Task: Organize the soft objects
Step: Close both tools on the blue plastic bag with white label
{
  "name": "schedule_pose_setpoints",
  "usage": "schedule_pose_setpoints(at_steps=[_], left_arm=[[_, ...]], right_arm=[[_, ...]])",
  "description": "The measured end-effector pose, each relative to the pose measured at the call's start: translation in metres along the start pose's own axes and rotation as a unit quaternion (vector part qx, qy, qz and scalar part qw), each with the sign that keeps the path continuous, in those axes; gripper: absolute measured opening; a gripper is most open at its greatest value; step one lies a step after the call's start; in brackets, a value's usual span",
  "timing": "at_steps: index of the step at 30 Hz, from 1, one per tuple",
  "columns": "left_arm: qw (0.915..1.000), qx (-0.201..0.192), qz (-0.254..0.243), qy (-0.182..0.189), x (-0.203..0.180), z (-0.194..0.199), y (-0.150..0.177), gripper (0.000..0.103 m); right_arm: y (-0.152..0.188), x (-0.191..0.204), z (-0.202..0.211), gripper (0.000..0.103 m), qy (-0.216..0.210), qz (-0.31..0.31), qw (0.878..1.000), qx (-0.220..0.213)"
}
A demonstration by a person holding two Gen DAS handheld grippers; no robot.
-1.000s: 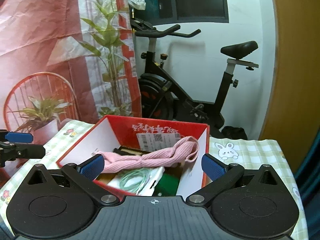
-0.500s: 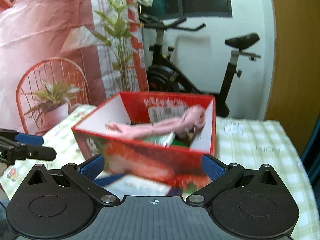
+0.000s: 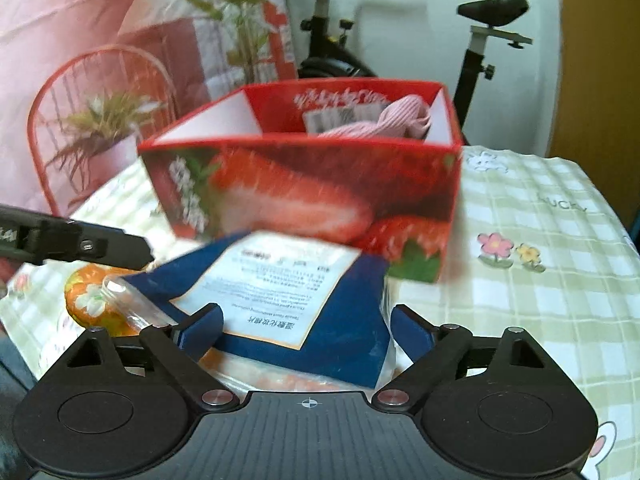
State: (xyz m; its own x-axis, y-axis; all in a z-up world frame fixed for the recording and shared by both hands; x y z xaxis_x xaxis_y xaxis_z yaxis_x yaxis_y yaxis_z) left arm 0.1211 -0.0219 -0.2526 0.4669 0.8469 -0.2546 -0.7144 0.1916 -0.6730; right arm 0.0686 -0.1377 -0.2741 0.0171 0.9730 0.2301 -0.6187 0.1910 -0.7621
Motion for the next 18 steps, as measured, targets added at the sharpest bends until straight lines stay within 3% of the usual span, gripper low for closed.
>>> schedule_pose_setpoints(at_steps=[5, 13, 18], left_arm=[[0.9998, 0.017, 0.005, -0.007, 0.003, -0.017, 0.016, 0.056], [0.9997, 0.012, -0.013, -0.014, 0.002, -0.027, 0.022, 0.056], [0.9999, 0.004, -0.003, -0.016, 0.006, -0.023, 0.02, 0.041]], right_arm=[[0.014, 0.006, -0.006, 0.088, -0.004, 0.016, 1.0, 0.008], [0.011, 0.0, -0.007, 0.085, -0.02, -0.005, 1.0, 0.003], [0.002, -0.009, 0.001, 0.057, -0.024, -0.021, 0.999, -0.01]])
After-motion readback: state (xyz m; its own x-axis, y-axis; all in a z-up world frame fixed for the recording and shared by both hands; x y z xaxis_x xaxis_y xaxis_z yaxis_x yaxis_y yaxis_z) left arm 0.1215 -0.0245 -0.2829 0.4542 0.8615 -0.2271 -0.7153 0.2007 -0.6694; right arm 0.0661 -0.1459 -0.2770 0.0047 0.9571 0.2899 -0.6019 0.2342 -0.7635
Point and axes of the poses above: each gripper's, at about its wrist camera, not at the fingertips, and z roughly against the way its jaws point, x to its left, y to its underside, the point moved 2 cm from there along -z, roughly the way its jaws point, and after that the axes turned 2 degrees about -z, right-handed, at the moved point
